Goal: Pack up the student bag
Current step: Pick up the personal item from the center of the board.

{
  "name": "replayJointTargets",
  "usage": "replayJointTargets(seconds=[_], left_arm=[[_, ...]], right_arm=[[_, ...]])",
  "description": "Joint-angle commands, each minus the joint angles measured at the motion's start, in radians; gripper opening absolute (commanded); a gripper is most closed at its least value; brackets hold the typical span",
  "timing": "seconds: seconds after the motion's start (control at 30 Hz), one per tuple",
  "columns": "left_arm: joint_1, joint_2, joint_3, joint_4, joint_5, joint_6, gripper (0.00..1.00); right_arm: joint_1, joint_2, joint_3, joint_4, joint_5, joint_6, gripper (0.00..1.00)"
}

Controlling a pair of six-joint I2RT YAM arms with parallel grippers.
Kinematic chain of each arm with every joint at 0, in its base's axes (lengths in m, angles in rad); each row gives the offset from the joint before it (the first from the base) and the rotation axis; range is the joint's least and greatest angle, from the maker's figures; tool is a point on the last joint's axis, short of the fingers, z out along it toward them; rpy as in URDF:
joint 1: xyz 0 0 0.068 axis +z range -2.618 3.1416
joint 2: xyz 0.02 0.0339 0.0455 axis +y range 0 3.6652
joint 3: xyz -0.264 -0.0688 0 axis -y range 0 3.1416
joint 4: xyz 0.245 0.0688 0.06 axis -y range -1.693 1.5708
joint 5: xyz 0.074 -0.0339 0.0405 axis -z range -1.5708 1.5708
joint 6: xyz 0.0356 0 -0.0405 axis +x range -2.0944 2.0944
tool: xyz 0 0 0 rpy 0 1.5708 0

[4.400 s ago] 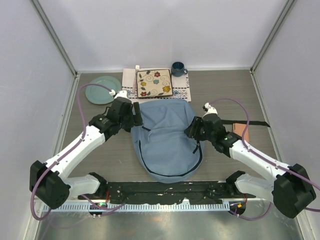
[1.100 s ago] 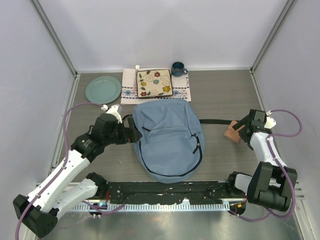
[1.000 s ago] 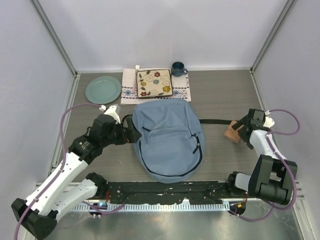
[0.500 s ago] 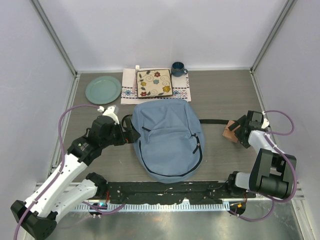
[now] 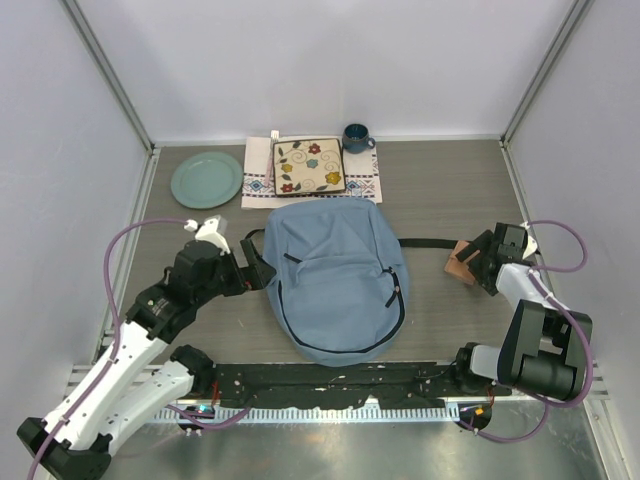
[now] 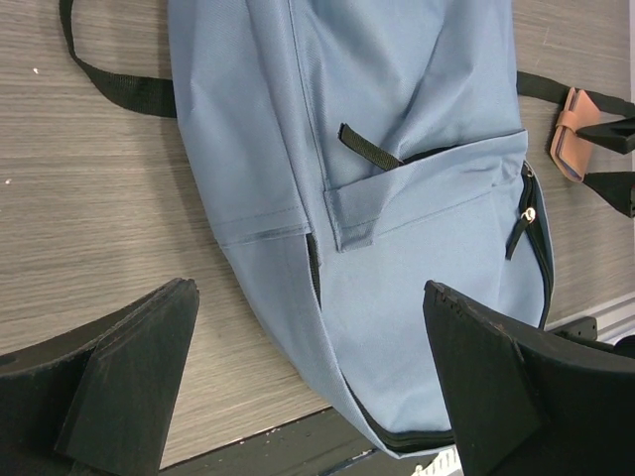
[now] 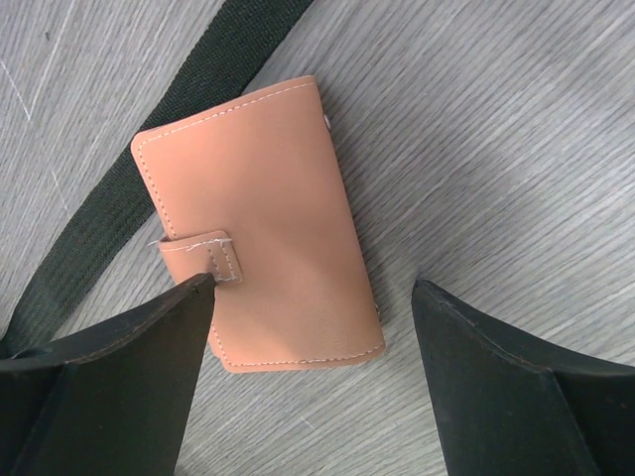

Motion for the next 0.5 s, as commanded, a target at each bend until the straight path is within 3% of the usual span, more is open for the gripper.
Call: replayJointTargets(seconds=[0.0,0.3,0.47], left_arm=[[0.004,-0.017,-0.008,0.007,-0.01,-0.017,1.0],[0.004,-0.046,-0.035,0.023,-0.007,-0.032,0.99],[0.004,-0.04,-0.035,0.032,0.004,-0.037,1.0]], right_arm=[[-0.003,-0.002,-0.019,0.002,-0.069,-0.008,0.86],[-0.003,0.037,-0.034,0.035,-0.192,-0.03,0.92],[-0.003,0.092,-0.034,0.048,-0.219,-0.031,0.82]])
